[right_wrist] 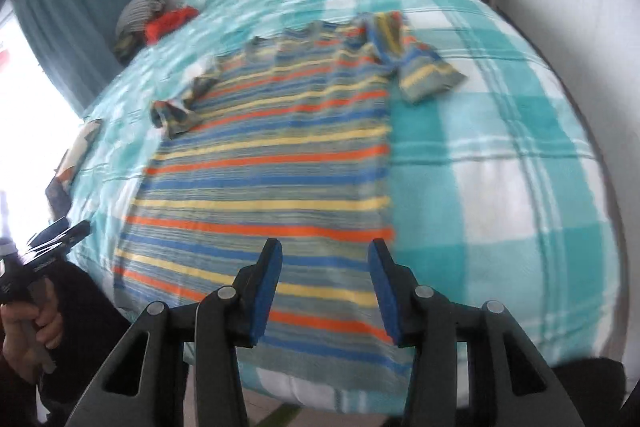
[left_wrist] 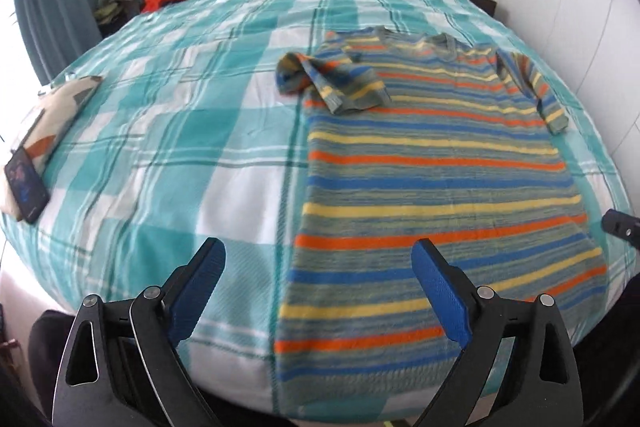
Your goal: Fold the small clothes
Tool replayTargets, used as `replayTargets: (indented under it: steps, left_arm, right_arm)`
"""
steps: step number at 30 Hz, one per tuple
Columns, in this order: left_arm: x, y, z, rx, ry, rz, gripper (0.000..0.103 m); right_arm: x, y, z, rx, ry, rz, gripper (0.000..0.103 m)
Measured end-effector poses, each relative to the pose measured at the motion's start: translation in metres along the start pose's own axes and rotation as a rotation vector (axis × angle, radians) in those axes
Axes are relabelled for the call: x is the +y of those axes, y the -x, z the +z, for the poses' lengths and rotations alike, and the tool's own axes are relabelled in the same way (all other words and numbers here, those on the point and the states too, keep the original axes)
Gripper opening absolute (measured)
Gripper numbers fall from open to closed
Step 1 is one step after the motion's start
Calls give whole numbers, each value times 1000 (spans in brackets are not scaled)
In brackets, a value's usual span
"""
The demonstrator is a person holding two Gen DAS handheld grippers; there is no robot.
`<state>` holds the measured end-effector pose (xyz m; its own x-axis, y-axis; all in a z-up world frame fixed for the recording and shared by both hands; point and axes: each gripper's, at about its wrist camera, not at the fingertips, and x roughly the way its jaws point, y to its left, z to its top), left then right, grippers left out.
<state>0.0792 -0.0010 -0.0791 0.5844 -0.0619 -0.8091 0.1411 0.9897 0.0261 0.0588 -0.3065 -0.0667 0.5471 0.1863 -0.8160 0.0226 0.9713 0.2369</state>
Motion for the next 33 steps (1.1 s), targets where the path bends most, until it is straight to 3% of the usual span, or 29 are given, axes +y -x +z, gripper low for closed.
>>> replayTargets:
  steps: [2,4,6,8,9,13,15,17,21,23,24,27,29,30,33]
  left_arm:
    - [-8,-24,-6,63,-38,42,95]
    - [-6,-45,-21,171,-93,120,95]
    - [9,-40,-34,179,-61,104,95]
    - [24,-27,-36,173,6,93,94]
    - [28,-21,-34,150,32,81,94]
    - [38,6,-26,20,103,87,95]
    - [41,9,-26,-13,123,110,95]
    - [45,0,-28,-7,130,135,95]
    - [48,-17,-36,49,126,194,95]
    - [49,-18,-36,53,125,200,95]
    - [49,-16,-36,48,123,208,95]
    - [51,-16,-38,52,137,205,95]
    - [52,-21,-38,73,156,185,95]
    - [52,-24,-38,84,162,177,95]
    - [47,-32,-37,105,155,175,95]
  right_arm:
    - [6,-34,-8,72,22,45,45]
    - [-6,-63,-24,184,0,-4,42]
    - [-25,-56,-35,194,-56,19,34]
    - [-43,-37,-33,208,-76,1,34]
    - [-51,-28,-26,192,-66,-19,34]
    - [-85,-8,29,25,59,-146,55]
    - [-100,-20,63,-34,106,-188,57]
    - [-104,-41,90,-67,197,-239,57]
    - [-92,-97,123,-34,417,-310,57]
    - [-103,-114,136,-10,344,-304,47]
    - [-111,-115,141,-18,267,-279,25]
    - [-146,-86,151,-119,49,-319,20]
    - [-172,-65,148,-135,-49,-362,11]
    - [-182,-56,147,-141,-64,-393,4]
    - [-185,-27,137,-201,8,-443,4]
